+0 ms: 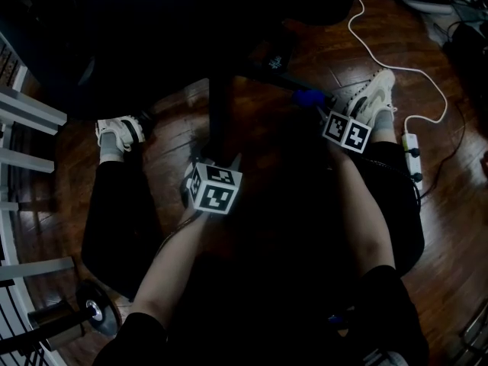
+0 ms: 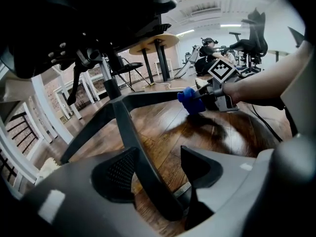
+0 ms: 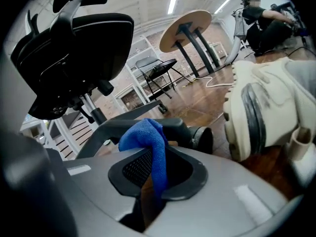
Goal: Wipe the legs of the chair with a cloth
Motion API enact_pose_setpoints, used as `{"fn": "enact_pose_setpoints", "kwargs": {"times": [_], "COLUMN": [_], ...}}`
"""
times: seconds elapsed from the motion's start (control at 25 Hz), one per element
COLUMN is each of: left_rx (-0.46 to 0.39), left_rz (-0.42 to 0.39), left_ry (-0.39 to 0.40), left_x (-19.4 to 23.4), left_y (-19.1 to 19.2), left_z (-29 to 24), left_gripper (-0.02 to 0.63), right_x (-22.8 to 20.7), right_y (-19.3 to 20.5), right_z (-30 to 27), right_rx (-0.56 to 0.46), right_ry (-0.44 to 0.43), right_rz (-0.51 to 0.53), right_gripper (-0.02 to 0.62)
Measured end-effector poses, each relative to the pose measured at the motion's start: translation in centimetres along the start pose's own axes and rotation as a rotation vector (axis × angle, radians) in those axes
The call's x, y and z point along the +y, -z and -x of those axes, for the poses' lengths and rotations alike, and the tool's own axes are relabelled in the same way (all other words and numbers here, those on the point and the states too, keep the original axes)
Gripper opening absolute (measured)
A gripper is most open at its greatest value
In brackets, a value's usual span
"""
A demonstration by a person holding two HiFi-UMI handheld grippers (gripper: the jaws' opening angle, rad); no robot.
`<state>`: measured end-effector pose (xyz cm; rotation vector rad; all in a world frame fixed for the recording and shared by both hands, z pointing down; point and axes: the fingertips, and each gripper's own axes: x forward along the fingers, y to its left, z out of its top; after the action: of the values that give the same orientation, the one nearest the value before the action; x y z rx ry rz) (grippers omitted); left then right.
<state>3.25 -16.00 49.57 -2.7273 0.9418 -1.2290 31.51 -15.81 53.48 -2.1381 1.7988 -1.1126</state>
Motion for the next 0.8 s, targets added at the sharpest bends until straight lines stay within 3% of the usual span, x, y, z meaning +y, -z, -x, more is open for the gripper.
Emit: {"fn": "enact_pose_setpoints", "kwargs": {"times": [0.2, 0.48, 0.6, 0.72, 0.8], "left_rx": [-0.022, -0.154, -0.168, -0.163, -0.164], "left_rz": [0.026, 0.044, 0.052, 0.055, 0.044], "left_ry": [0.005, -0.014, -0.007, -0.002, -0.001], "left_x": [-0.1, 0.5, 0.7, 0.7, 0.6], "left_y": [-0.2, -2.6, -2.8, -2.3, -2.2], "left_z": [0.2, 1.8, 2.2, 2.6, 2.9], "left_gripper": [0.288, 0.288, 0.288, 0.288, 0.288], "right_x": [-1.5, 6.9, 10.8, 14.3, 16.5], "right_y": [-0.2, -1.9, -3.5, -4.8, -5.3], "right_z": [1.9, 2.0, -0.1, -3.2, -5.1], "right_rx": [-0.027, -0.057, -0.07, -0.073, -0.073], "right_ry": [0.057, -0.135, -0.183, -0.235, -0.287], "right_rz": [-0.07, 0.073, 0.122, 0.123, 0.059], "right_gripper": [0.074, 0.074, 0.074, 0.074, 0.074]}}
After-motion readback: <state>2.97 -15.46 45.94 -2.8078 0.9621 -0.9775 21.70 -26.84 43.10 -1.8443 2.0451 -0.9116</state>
